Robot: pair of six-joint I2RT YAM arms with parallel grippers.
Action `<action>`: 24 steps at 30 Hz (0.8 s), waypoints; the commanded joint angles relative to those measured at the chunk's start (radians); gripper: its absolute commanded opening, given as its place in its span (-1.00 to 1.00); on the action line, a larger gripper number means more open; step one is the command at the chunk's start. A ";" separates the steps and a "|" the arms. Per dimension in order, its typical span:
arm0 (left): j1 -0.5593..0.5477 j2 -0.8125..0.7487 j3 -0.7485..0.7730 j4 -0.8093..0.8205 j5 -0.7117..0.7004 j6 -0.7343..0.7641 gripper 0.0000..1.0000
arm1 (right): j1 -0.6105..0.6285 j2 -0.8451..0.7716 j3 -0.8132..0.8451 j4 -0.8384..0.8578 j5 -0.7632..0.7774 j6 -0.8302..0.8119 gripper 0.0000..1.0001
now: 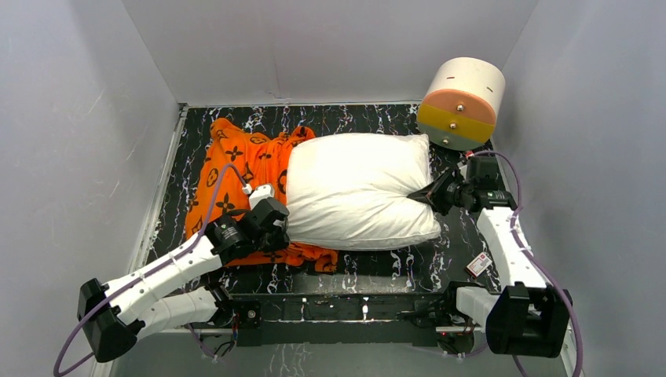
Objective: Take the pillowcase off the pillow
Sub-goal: Remove the pillow from the pillowcase.
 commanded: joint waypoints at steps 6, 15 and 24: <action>0.012 -0.033 0.032 -0.085 -0.165 0.136 -0.81 | -0.036 0.250 0.308 0.071 -0.096 -0.144 -0.59; 0.012 0.088 0.018 0.165 0.158 0.154 -1.00 | -0.036 0.021 0.238 -0.165 0.166 -0.193 0.71; 0.012 0.062 0.012 0.186 0.134 0.167 -1.00 | -0.036 -0.443 -0.029 -0.273 0.012 0.070 0.97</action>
